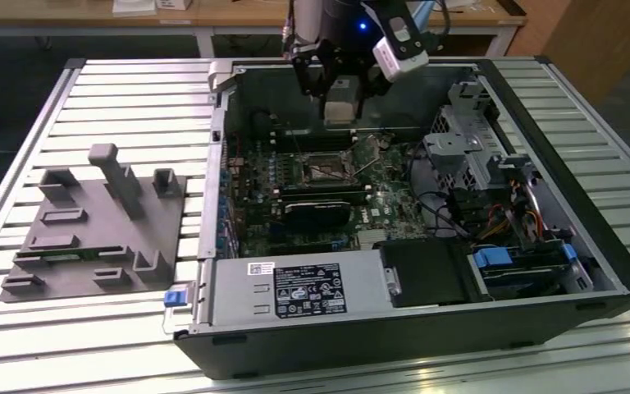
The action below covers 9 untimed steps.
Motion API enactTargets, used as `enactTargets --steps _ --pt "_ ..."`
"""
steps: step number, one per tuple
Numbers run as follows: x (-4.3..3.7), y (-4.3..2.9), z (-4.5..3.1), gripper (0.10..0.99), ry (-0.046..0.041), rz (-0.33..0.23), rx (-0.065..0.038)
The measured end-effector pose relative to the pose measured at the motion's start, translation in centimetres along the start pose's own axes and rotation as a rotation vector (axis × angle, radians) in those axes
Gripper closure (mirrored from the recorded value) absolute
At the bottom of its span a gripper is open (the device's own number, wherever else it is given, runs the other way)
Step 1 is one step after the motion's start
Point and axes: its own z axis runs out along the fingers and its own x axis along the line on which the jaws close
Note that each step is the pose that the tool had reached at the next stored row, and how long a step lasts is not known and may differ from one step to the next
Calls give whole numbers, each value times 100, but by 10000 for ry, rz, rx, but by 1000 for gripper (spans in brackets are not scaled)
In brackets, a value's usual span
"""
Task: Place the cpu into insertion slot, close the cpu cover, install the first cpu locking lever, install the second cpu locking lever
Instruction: 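Place the cpu into insertion slot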
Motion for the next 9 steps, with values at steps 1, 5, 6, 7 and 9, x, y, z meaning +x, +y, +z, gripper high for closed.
enactTargets --steps 1,5,6,7,9 --pt "0 -1 9 545 0 0 2" --pt "-1 -3 44 545 0 1 6" --pt "-1 -4 52 545 0 0 8" --pt "-1 -5 60 545 0 0 9" --pt "-1 -6 75 545 0 0 16"
